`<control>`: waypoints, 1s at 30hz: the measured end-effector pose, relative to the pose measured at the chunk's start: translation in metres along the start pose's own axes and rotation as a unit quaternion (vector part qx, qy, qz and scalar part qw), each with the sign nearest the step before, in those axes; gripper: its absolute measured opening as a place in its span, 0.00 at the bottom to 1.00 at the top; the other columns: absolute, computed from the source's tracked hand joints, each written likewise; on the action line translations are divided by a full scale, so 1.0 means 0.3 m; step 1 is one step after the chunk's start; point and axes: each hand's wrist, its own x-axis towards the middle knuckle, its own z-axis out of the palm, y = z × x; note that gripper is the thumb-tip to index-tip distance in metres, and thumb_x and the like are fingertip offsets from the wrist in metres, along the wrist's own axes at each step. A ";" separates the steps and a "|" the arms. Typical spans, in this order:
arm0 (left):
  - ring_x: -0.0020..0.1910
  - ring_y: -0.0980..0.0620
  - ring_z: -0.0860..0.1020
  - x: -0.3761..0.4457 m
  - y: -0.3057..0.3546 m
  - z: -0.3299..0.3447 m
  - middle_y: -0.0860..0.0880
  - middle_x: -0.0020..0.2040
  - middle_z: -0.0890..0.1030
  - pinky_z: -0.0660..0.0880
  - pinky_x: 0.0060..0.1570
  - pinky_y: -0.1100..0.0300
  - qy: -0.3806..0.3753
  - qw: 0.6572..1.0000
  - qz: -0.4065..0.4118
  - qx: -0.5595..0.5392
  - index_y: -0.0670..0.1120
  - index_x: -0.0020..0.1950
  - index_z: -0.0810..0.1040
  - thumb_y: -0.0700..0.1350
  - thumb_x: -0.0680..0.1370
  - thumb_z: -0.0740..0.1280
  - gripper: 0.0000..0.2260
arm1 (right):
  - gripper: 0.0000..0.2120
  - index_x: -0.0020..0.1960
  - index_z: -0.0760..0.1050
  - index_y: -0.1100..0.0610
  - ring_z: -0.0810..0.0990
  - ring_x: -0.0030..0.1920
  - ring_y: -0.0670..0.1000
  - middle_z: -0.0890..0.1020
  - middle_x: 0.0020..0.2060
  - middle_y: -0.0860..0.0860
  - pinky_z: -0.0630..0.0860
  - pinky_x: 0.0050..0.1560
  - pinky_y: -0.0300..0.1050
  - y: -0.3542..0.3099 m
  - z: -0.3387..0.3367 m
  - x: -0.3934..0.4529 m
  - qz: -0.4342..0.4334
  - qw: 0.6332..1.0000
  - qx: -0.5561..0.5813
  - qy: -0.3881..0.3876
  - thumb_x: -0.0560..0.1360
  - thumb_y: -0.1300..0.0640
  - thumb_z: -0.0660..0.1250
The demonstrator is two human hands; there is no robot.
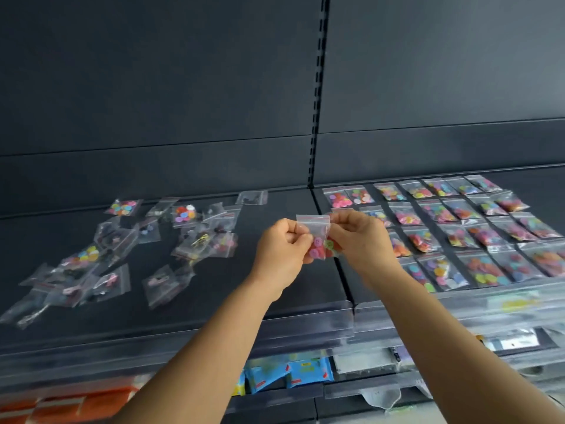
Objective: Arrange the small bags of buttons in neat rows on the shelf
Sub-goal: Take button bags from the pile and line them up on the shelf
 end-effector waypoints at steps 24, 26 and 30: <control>0.57 0.50 0.73 0.060 -0.060 0.339 0.50 0.58 0.74 0.72 0.54 0.56 0.090 0.924 0.068 0.366 0.48 0.62 0.74 0.44 0.77 0.68 0.14 | 0.07 0.45 0.80 0.54 0.74 0.28 0.43 0.80 0.32 0.47 0.67 0.26 0.32 0.125 -0.383 0.111 0.001 0.991 -0.132 0.029 0.78 0.56 0.64; 0.59 0.52 0.70 0.051 -0.065 0.318 0.52 0.59 0.75 0.70 0.56 0.58 0.023 0.905 0.132 0.403 0.48 0.60 0.79 0.44 0.78 0.66 0.11 | 0.07 0.44 0.80 0.56 0.74 0.29 0.45 0.81 0.33 0.50 0.69 0.28 0.35 0.125 -0.372 0.109 0.003 0.990 -0.139 0.029 0.77 0.57 0.64; 0.58 0.51 0.71 0.048 -0.085 0.319 0.52 0.56 0.78 0.71 0.56 0.57 -0.039 0.889 0.167 0.426 0.48 0.60 0.81 0.45 0.79 0.65 0.11 | 0.07 0.44 0.81 0.58 0.76 0.33 0.50 0.83 0.36 0.55 0.77 0.37 0.47 0.127 -0.350 0.100 0.006 0.989 -0.146 0.026 0.76 0.58 0.65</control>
